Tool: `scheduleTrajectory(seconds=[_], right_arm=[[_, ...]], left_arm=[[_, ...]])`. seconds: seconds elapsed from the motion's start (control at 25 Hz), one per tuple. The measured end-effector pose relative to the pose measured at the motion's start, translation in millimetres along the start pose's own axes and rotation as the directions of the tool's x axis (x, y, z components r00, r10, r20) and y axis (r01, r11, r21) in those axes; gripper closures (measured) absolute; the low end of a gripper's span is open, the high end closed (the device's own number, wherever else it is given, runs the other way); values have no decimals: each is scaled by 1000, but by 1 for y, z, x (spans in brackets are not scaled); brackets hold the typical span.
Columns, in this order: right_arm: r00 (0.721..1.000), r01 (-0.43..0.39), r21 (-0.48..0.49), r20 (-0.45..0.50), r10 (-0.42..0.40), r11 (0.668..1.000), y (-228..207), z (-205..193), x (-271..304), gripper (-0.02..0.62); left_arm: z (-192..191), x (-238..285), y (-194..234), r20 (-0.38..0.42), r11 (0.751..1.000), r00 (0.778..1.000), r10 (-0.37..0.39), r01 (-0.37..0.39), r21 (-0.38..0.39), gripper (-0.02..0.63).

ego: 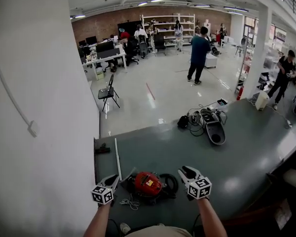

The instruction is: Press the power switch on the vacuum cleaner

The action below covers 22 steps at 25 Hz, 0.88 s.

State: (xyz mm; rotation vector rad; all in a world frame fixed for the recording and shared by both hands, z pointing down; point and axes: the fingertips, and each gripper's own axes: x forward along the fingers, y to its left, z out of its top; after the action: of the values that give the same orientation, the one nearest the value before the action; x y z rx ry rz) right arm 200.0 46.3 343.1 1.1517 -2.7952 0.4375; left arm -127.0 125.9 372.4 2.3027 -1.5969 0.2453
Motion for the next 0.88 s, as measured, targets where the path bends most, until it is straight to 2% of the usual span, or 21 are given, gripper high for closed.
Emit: scheduleTrajectory(seconds=[0.24, 0.4, 0.64, 0.88], right_arm=[[998, -64, -45, -24, 63, 997, 45, -6, 34, 489], [998, -47, -62, -38, 45, 997, 59, -12, 43, 489], [999, -39, -54, -30, 37, 998, 69, -17, 47, 489], [999, -29, -4, -41, 29, 1000, 67, -28, 45, 491]], left_arm=[[7, 45, -52, -26, 988, 989, -146, 148, 51, 600], [12, 63, -82, -34, 975, 977, -209, 210, 67, 600], [16, 79, -112, -41, 959, 964, -263, 266, 96, 600], [0, 87, -130, -67, 957, 958, -280, 284, 63, 600]])
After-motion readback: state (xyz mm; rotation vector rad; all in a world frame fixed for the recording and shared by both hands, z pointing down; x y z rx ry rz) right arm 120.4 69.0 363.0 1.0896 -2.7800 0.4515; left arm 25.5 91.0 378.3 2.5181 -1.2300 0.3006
